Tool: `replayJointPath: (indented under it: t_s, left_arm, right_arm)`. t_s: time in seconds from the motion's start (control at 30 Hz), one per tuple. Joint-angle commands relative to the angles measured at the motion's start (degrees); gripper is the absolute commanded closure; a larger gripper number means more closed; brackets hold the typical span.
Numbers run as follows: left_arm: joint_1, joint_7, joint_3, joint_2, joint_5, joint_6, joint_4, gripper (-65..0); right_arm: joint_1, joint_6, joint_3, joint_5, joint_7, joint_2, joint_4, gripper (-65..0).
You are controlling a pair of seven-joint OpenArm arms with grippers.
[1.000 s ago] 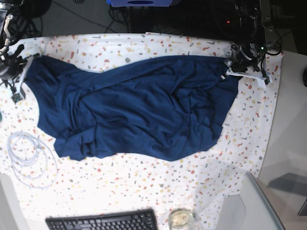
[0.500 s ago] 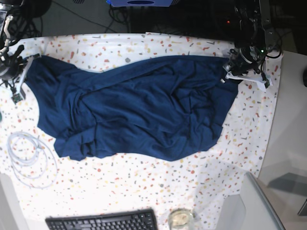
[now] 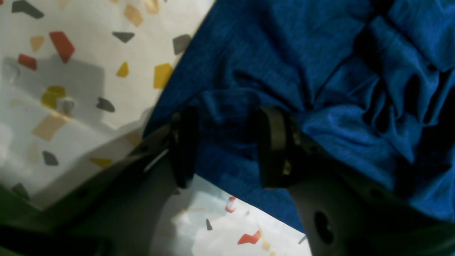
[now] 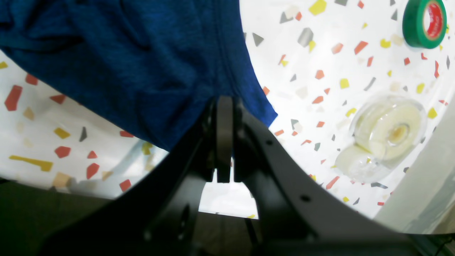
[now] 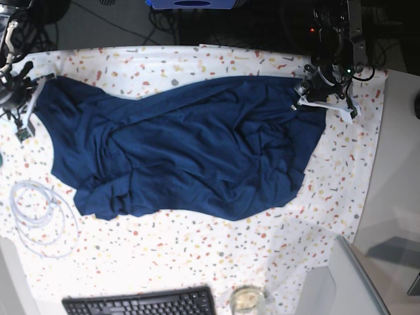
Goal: Layout the t-shirt on the table in an organized manner, then fold the t-shirt properly
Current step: 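Hold the shirt edges with both grippers and adjust the left grip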
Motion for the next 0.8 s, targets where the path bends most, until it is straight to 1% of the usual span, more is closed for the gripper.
replayJointPath:
  t_s: [0.0, 0.17, 0.23, 0.4, 0.57, 0.77]
  left_arm:
    - [0.0, -0.4, -0.4, -0.3, -0.1, -0.2, 1.1, -25.7]
    - [0.0, -0.4, -0.7, -0.3, -0.1, -0.2, 0.6, -25.5]
    - [0.1, -0.4, -0.7, -0.3, -0.1, -0.2, 0.6, -23.2]
    - [0.0, -0.4, -0.7, -0.3, -0.1, -0.2, 0.6, -9.7]
    - [0.0, -0.4, -0.5, -0.3, -0.1, -0.2, 0.7, 0.0]
    - [0.6, -0.3, -0.4, -0.3, -0.2, -0.1, 3.2, 0.0]
  right_arm:
    - [0.4, -0.1, 0.4, 0.3, 0.6, 0.9, 0.9, -0.8]
    - [0.4, -0.1, 0.4, 0.3, 0.6, 0.9, 0.9, -0.8]
    - [0.4, -0.1, 0.4, 0.3, 0.6, 0.9, 0.9, -0.8]
    - [0.4, -0.1, 0.4, 0.3, 0.6, 0.9, 0.9, -0.8]
    - [0.4, -0.1, 0.4, 0.3, 0.6, 0.9, 0.9, -0.8]
    - [0.4, -0.1, 0.4, 0.3, 0.5, 0.9, 0.9, -0.8]
